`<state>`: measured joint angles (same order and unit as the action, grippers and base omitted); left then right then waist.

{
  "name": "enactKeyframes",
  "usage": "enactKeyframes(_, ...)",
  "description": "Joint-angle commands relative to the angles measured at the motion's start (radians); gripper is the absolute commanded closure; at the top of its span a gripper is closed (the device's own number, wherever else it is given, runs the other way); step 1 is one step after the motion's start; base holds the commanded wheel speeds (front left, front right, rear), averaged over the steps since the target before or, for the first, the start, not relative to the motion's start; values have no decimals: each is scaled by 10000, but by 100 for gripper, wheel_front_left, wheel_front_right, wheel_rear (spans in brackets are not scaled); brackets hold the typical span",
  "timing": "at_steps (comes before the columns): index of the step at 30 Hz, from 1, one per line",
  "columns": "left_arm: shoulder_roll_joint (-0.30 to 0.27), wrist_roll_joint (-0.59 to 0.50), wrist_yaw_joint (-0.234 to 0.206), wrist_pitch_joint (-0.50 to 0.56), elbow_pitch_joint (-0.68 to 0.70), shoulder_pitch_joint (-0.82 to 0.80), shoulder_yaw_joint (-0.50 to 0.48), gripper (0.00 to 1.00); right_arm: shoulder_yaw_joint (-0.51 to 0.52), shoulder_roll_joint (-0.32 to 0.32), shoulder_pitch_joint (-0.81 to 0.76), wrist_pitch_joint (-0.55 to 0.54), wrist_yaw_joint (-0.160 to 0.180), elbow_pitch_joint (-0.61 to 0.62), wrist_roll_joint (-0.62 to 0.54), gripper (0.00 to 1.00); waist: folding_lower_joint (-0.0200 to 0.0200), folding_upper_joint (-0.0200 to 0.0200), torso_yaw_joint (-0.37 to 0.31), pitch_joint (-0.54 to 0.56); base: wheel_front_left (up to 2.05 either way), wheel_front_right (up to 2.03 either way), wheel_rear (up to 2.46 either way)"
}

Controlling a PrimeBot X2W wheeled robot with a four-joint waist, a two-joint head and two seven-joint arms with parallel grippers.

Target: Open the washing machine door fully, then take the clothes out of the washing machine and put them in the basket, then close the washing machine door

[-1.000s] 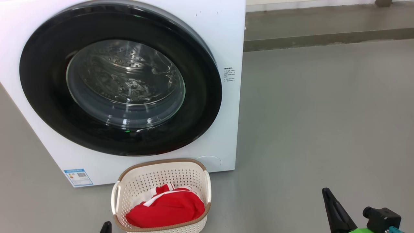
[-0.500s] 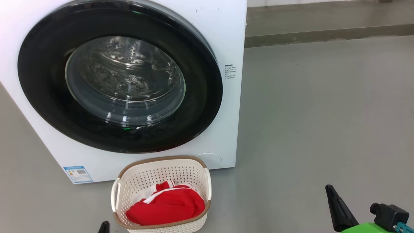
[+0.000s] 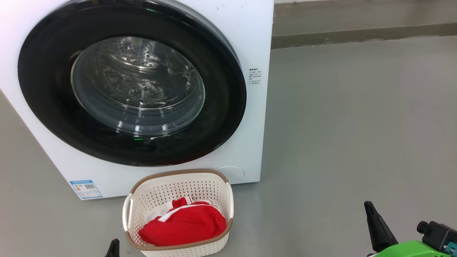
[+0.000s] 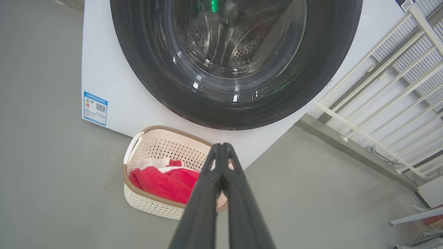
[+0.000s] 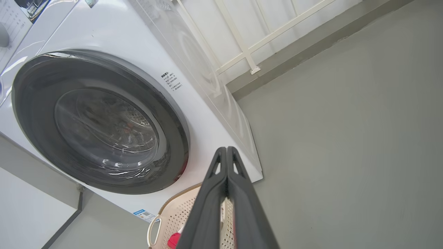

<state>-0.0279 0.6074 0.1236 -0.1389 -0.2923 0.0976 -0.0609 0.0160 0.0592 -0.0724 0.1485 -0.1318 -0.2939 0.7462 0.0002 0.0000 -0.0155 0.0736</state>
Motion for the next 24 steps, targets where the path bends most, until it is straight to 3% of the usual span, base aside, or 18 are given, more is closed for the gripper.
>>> enactKeyframes(1,-125,414,22,84,292,-538,-153,100,28,73,568,-87,4,297,340,100,-2,0,5,-19,0,0,0)
enactKeyframes(24,-150,2869,35,710,337,-927,-251,100,274,31,884,-737,6,347,2458,100,-2,0,43,-210,0,0,0)
